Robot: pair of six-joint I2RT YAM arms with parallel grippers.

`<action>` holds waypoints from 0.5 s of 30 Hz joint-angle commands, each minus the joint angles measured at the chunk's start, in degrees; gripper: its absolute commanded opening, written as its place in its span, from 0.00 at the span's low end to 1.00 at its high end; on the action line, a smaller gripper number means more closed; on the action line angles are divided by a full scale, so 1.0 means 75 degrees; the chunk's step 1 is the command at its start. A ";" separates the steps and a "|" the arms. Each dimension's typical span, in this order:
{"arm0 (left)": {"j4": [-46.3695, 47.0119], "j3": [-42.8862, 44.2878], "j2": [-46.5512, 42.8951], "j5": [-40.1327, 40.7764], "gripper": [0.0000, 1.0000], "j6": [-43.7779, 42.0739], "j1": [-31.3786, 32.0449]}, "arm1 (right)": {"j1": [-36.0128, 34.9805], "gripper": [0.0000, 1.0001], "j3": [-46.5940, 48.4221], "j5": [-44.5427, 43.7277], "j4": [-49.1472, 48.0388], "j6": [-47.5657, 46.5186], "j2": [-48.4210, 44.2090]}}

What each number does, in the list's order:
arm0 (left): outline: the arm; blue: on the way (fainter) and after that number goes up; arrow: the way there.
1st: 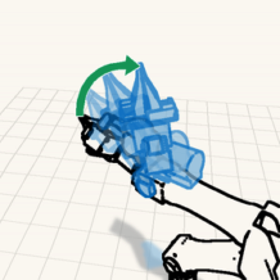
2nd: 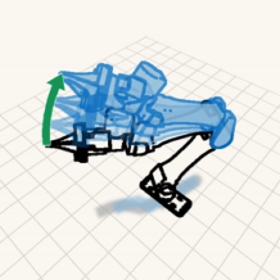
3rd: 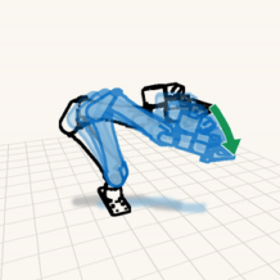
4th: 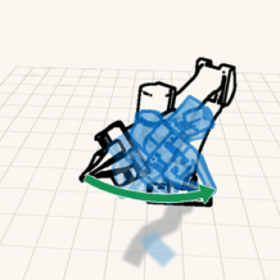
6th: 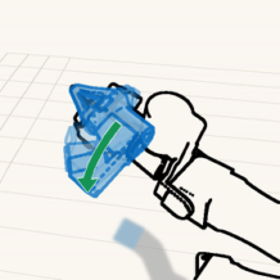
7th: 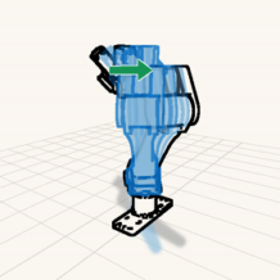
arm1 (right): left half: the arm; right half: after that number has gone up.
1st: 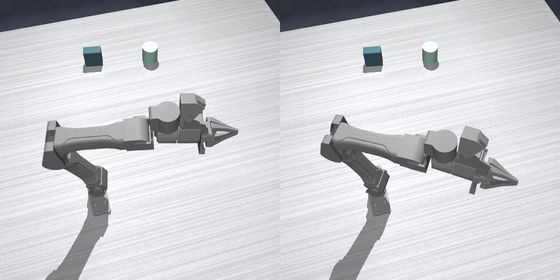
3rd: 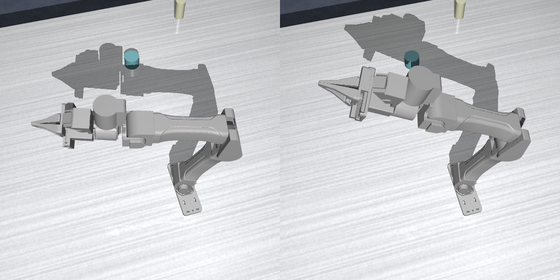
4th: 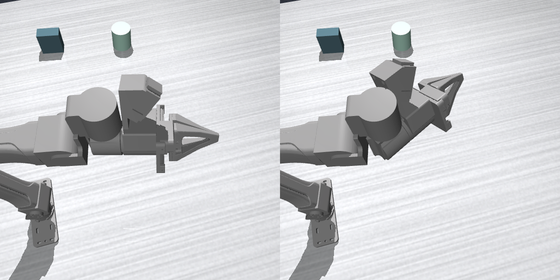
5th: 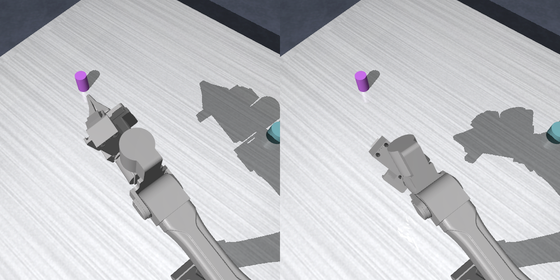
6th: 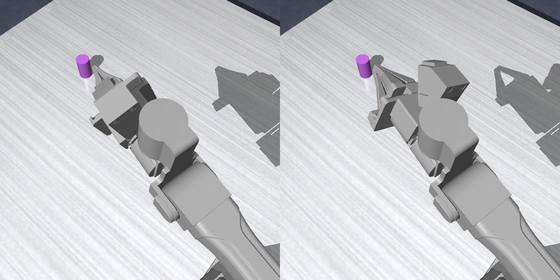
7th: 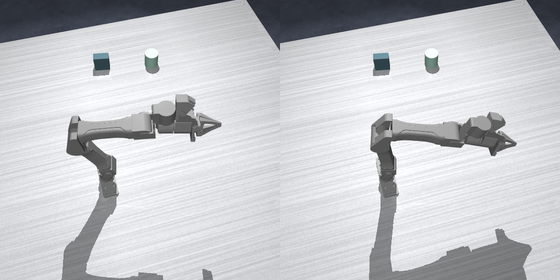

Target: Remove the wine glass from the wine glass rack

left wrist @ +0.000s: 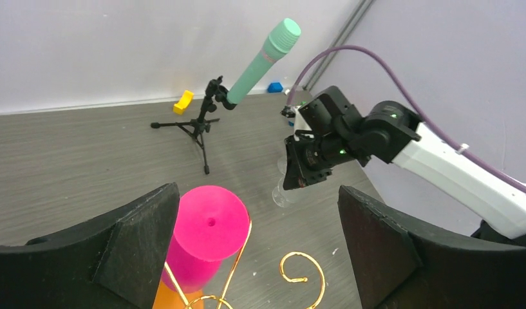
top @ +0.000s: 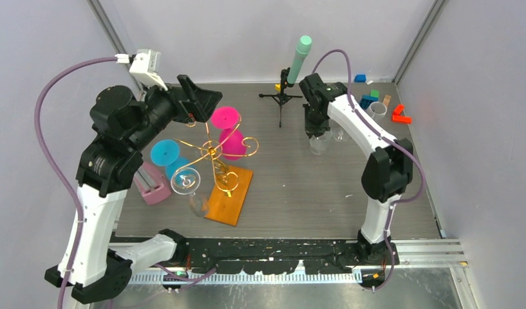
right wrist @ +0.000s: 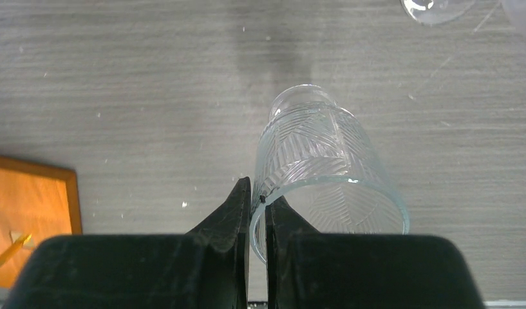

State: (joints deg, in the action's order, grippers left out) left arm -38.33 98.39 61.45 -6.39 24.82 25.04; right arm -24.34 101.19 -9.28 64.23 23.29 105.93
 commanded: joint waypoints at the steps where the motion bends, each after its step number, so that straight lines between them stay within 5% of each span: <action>1: -0.0030 -0.0024 -0.0449 0.0600 0.97 -0.0447 -0.0034 | 0.0124 0.00 0.0873 -0.0438 -0.0483 -0.0092 0.0374; 15: -0.0062 0.0125 -0.0276 0.0794 1.00 -0.0924 -0.0034 | 0.0799 0.02 0.0890 -0.0075 -0.1739 -0.0027 0.1570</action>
State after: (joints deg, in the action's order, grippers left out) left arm -38.89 98.21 57.78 -1.28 19.99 25.04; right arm -19.29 104.68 -9.89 54.70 23.24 116.46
